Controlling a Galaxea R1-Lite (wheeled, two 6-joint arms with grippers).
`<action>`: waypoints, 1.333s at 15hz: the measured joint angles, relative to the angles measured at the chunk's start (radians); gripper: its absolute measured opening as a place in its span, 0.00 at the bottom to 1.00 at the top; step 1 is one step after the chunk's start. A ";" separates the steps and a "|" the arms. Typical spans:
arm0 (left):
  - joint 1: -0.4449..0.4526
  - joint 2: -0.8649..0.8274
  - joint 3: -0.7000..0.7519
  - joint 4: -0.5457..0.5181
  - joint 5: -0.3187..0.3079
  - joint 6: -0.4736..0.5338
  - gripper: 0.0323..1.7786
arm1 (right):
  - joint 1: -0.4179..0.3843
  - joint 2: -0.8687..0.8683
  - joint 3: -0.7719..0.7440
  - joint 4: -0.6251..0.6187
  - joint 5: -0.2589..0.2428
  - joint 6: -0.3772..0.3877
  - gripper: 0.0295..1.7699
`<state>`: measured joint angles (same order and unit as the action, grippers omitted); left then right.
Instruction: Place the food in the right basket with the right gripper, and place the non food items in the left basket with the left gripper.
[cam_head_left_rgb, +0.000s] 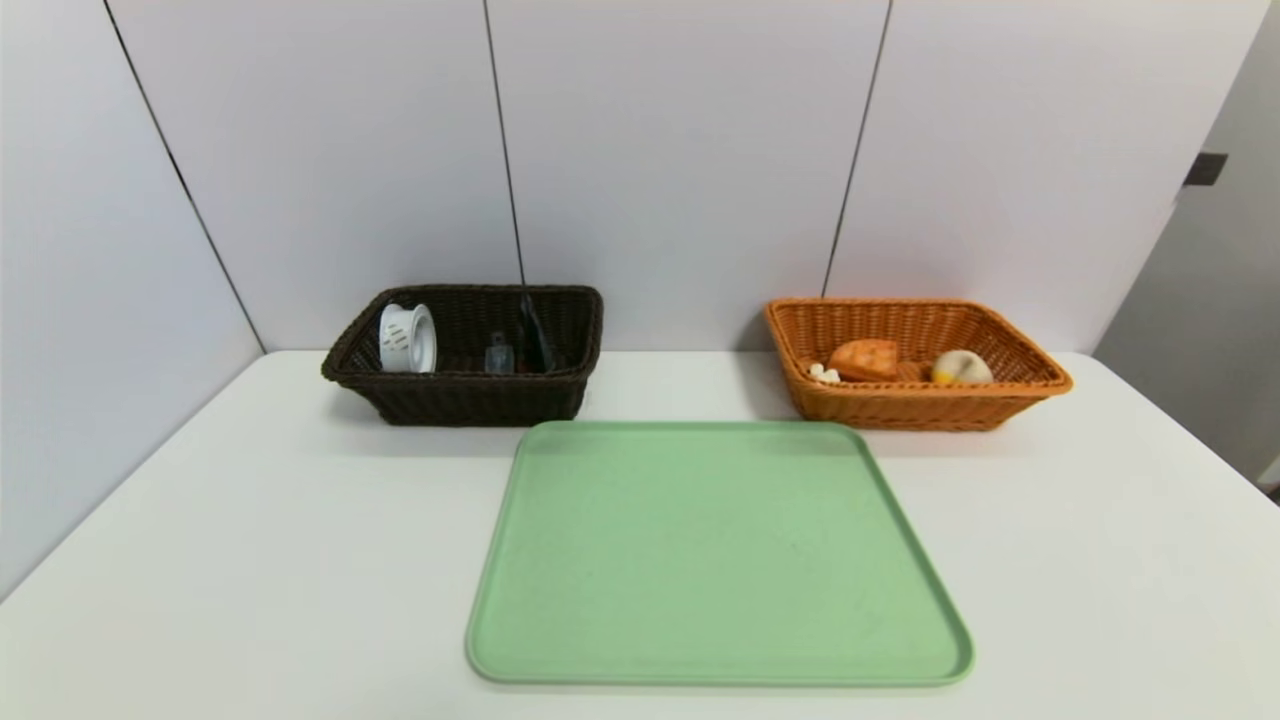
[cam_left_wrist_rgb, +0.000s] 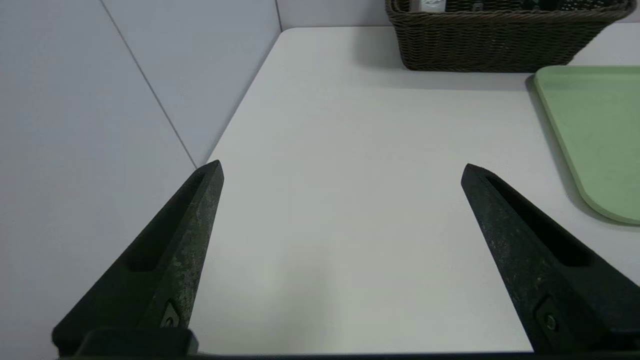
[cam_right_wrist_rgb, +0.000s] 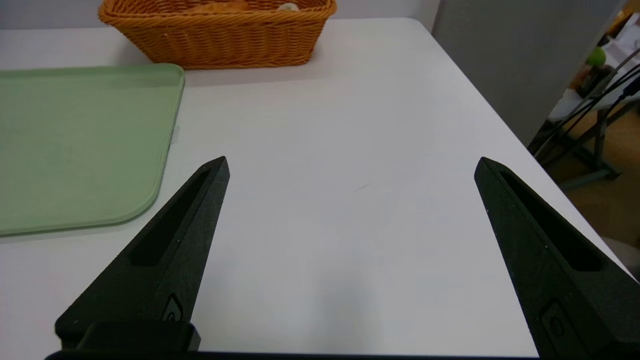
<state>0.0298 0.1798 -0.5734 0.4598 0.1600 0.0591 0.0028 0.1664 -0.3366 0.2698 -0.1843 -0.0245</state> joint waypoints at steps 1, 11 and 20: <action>-0.004 -0.050 0.034 -0.001 -0.021 0.020 0.95 | -0.003 -0.048 0.016 -0.003 0.008 -0.035 0.96; -0.018 -0.182 0.413 -0.490 -0.118 0.130 0.95 | -0.007 -0.168 0.298 -0.581 0.026 -0.214 0.96; -0.019 -0.183 0.571 -0.452 -0.205 0.035 0.95 | -0.006 -0.168 0.325 -0.236 0.222 -0.044 0.96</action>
<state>0.0111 -0.0028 -0.0019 0.0077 -0.0451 0.0938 -0.0032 -0.0017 -0.0119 0.0340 0.0374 -0.0687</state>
